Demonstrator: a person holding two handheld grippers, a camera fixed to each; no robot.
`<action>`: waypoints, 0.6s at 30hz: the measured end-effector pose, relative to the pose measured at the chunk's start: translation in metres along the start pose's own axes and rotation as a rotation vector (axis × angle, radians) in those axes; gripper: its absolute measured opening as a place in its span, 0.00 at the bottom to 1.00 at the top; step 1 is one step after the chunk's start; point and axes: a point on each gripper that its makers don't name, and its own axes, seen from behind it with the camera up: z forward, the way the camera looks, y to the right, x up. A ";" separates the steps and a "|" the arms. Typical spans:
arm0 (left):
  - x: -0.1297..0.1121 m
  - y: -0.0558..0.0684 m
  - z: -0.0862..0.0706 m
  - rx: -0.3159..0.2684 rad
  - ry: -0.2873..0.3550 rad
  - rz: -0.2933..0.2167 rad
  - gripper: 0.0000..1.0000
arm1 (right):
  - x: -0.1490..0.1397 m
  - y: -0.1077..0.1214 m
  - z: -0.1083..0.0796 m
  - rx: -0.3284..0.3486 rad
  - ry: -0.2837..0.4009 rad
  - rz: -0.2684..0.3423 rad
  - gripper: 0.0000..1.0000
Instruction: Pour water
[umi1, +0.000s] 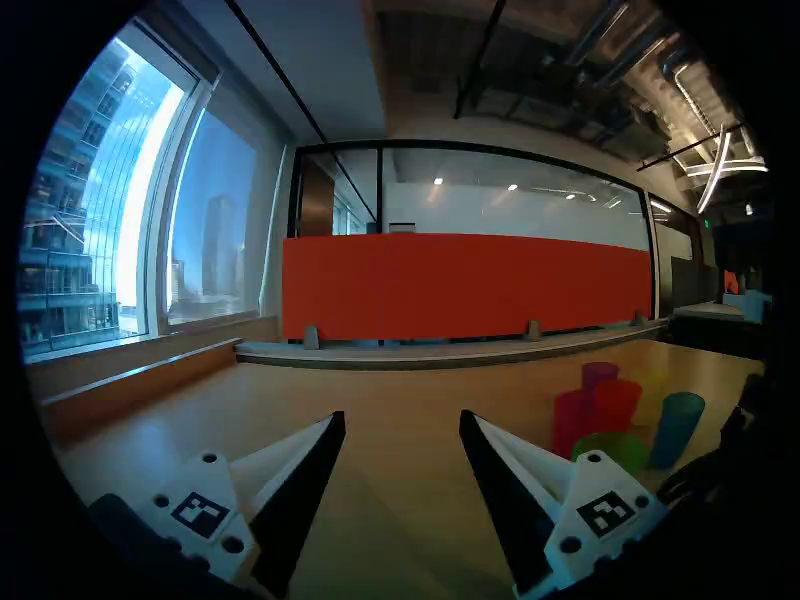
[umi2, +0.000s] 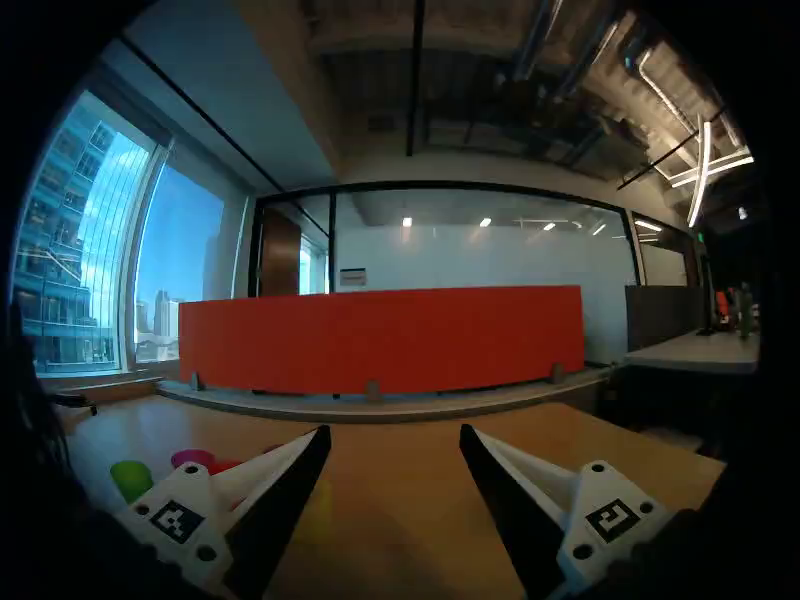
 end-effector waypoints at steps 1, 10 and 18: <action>0.000 0.000 0.000 0.000 0.000 0.000 0.84 | -0.002 0.001 0.000 -0.002 -0.002 0.000 1.00; 0.000 0.000 -0.001 0.000 0.000 0.000 0.84 | -0.023 0.012 0.006 -0.034 -0.029 -0.017 1.00; 0.000 0.000 0.000 0.000 0.000 0.000 0.84 | -0.032 0.011 0.005 -0.022 -0.034 -0.039 1.00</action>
